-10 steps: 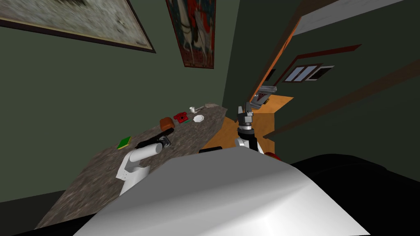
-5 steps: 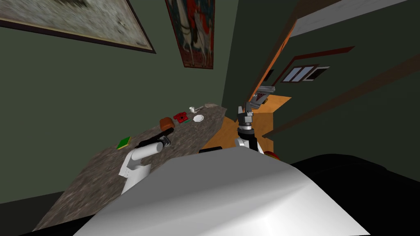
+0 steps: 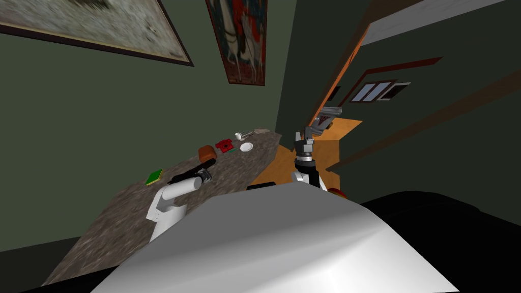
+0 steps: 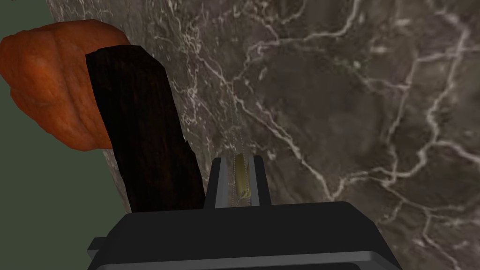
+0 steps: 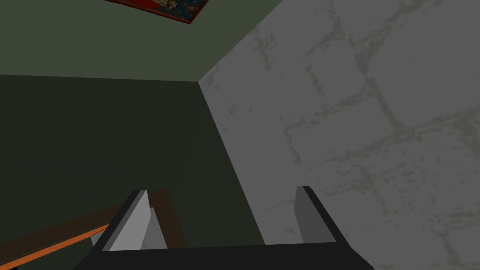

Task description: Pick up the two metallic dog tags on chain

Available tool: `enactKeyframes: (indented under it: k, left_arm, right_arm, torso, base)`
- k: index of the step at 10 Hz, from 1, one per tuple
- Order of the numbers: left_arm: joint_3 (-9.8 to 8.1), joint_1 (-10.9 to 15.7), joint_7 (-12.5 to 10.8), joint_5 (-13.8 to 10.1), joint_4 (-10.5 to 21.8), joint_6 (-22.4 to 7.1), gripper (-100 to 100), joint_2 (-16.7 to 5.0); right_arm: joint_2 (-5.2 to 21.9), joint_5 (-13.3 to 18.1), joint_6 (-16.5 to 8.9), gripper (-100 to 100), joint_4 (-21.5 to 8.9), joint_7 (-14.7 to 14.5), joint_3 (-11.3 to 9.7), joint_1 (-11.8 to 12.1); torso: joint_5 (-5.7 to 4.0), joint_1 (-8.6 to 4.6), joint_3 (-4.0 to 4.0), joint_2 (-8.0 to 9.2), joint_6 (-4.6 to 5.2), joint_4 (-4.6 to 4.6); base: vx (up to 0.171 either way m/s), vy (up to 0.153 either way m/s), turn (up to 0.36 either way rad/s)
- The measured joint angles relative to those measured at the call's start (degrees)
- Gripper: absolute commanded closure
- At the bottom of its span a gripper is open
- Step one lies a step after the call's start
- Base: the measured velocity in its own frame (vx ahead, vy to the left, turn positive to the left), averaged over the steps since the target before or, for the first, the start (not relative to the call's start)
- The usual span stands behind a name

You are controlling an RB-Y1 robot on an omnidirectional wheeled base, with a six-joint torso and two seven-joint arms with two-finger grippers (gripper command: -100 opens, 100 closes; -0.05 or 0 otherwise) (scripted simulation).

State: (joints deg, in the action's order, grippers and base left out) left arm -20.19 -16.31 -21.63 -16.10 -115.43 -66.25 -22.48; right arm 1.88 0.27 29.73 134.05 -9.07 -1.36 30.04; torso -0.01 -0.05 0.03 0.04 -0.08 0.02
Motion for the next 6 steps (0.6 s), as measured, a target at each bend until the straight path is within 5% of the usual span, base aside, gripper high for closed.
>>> enactKeyframes:
  k: [5, 6]
  left_arm:
    - [-0.02, -3.48, -0.28, -1.1, -5.94, -2.11, 100, 0.16]
    - [-0.03, -3.57, -0.31, -1.14, -6.12, -2.26, 0, 0.16]
  right_arm:
    - [0.0, 0.0, 0.0, 0, 0.0, 0.0, 0.0, 0.0]
    - [0.0, 0.0, 0.0, 0, 0.0, 0.0, 0.0, -0.01]
  torso:
    - [-0.02, -0.02, -0.01, -0.02, 0.02, 0.01]
    - [0.0, 0.0, 0.0, 0.0, 0.05, 0.01]
  base:
    - [0.025, -0.005, 0.037]
    - [0.0, 0.0, 0.0]
